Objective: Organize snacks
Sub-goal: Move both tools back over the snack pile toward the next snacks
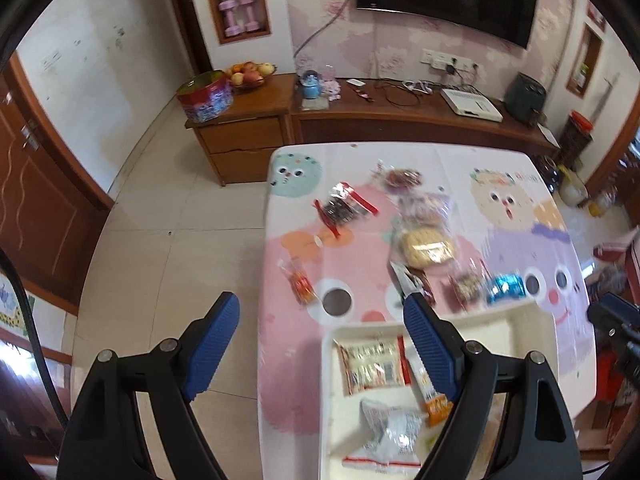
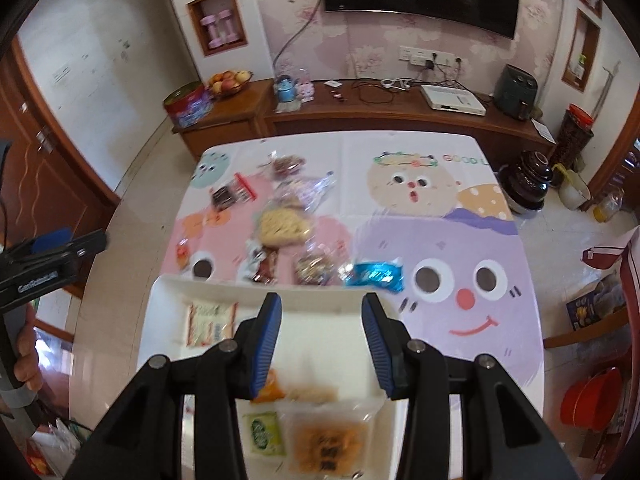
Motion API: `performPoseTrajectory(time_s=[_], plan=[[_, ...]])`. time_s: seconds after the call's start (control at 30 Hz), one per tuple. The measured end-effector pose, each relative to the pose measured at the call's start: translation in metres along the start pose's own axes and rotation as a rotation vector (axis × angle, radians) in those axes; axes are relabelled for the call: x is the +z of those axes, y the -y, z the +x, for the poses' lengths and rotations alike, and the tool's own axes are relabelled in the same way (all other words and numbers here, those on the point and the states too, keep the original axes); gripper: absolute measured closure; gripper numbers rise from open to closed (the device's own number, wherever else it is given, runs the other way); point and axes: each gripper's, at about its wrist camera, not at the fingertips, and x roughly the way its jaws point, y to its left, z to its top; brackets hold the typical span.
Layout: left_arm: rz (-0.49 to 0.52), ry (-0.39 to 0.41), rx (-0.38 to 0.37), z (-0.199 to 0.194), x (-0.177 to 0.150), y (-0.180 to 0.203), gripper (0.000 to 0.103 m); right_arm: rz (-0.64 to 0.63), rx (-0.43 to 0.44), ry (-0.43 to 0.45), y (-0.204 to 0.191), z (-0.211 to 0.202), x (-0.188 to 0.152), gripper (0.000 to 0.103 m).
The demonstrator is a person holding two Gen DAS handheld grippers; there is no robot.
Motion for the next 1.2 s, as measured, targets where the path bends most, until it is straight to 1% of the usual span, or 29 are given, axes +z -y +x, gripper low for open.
performPoseTrajectory(time_s=[0.1,0.2,0.3,0.37,0.43,0.6,0.7,0.73,0.8,0.87,0.9,0.97,1.07,1.2], plan=[[-0.054,-0.009,0.007,0.012,0.013,-0.015,0.020,0.029,-0.006,-0.002,0.016,0.012,0.021,0.061],[-0.117,-0.023,0.014,0.028,0.024,-0.032,0.020,0.024,-0.010,-0.007,0.022,0.027,0.039,0.061],[-0.175,-0.055,0.010,0.050,0.033,-0.047,0.020,0.014,0.025,-0.031,0.022,0.048,0.059,0.061],[-0.203,-0.077,0.008,0.063,0.033,-0.052,0.020,0.009,0.066,-0.056,0.019,0.066,0.072,0.061],[-0.248,-0.121,0.003,0.085,0.033,-0.059,0.020,0.005,0.093,-0.083,0.014,0.084,0.082,0.061],[-0.344,-0.230,-0.043,0.136,0.023,-0.069,0.020,0.022,0.143,-0.186,0.001,0.143,0.104,0.059],[-0.380,-0.302,-0.058,0.166,0.014,-0.071,0.020,0.030,0.171,-0.254,-0.006,0.179,0.112,0.058],[-0.386,-0.319,-0.063,0.174,0.011,-0.071,0.020,0.030,0.174,-0.266,-0.008,0.185,0.113,0.057],[-0.393,-0.356,-0.067,0.192,0.008,-0.070,0.020,0.024,0.180,-0.296,-0.013,0.207,0.118,0.052],[-0.391,-0.382,-0.067,0.206,0.008,-0.068,0.020,0.021,0.174,-0.316,-0.017,0.221,0.120,0.043],[-0.387,-0.400,-0.064,0.214,0.008,-0.067,0.020,0.023,0.172,-0.333,-0.019,0.233,0.121,0.041],[-0.381,-0.427,-0.058,0.226,0.008,-0.066,0.020,0.033,0.177,-0.358,-0.022,0.247,0.122,0.034],[-0.380,-0.468,-0.062,0.243,0.007,-0.063,0.020,0.049,0.183,-0.384,-0.025,0.263,0.120,0.029],[-0.387,-0.506,-0.079,0.258,0.003,-0.059,0.020,0.013,0.166,-0.408,-0.037,0.280,0.114,0.026]])
